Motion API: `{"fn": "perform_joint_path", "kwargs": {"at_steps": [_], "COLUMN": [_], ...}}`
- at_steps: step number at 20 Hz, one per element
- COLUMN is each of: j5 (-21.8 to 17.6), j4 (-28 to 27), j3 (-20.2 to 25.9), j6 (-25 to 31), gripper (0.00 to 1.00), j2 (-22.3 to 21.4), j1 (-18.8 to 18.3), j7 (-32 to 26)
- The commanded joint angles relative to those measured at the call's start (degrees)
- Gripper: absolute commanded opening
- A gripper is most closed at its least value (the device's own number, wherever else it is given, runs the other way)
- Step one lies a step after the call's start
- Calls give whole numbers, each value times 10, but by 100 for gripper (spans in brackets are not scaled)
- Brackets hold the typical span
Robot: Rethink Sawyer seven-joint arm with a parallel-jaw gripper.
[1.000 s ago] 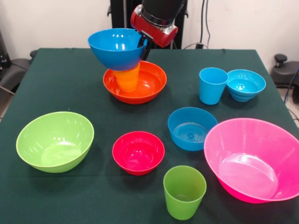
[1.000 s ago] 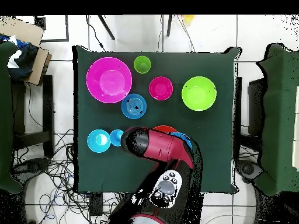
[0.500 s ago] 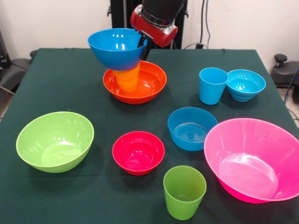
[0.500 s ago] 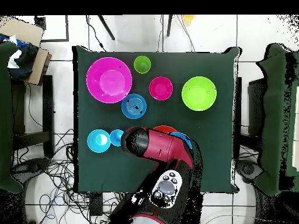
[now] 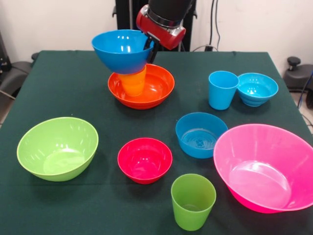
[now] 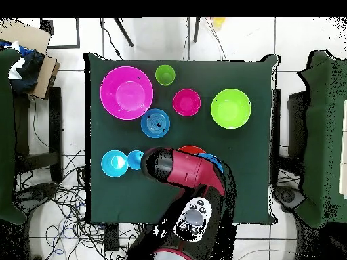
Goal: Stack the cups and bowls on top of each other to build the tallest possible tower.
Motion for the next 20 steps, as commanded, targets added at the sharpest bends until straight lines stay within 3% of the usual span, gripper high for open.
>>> {"fn": "perform_joint_path", "kwargs": {"at_steps": [1,13,14,20], "j5": [6,5,5,4], "j4": [-28,-32,-32,-29], "j3": [50,48,48,51], "j6": [-1,7,7,7], "gripper": [0,0,100,100], "j2": [12,14,14,12], "j1": [-17,-15,-15,-17], "j7": [66,67,67,63]}}
